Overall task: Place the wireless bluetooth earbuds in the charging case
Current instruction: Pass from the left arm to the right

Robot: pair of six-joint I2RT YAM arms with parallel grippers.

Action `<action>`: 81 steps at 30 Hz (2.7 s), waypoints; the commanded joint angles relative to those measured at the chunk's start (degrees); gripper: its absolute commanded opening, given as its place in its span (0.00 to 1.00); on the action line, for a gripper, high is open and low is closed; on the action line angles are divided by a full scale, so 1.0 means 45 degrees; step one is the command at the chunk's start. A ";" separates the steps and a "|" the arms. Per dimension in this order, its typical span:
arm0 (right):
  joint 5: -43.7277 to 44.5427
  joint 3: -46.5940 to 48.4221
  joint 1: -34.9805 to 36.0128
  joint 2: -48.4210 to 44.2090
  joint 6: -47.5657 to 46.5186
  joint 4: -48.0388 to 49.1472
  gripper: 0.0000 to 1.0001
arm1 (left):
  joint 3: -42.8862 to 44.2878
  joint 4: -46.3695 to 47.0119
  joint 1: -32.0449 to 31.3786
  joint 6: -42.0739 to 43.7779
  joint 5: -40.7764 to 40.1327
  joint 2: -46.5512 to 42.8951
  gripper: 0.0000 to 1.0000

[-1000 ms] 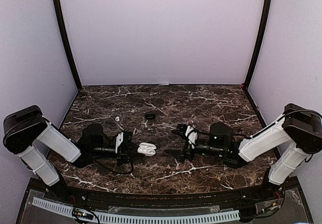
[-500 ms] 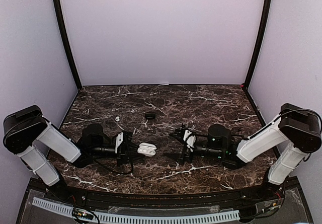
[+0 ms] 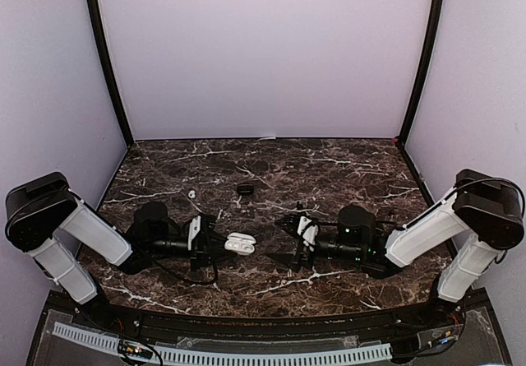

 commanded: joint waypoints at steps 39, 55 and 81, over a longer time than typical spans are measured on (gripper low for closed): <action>0.1036 -0.1162 0.0766 0.0399 -0.0241 0.3974 0.85 | 0.0104 0.3056 -0.0082 -0.2557 -0.0105 0.0109 0.01; -0.0797 -0.0512 0.0728 0.0183 0.0459 0.2890 0.60 | 0.0337 0.4043 -0.0137 -0.3926 -0.0833 -0.0067 0.01; -0.3793 0.0600 -0.0328 0.0420 0.2999 0.2969 0.41 | 0.1252 0.4506 -0.1302 -0.3884 -0.0416 0.0719 0.01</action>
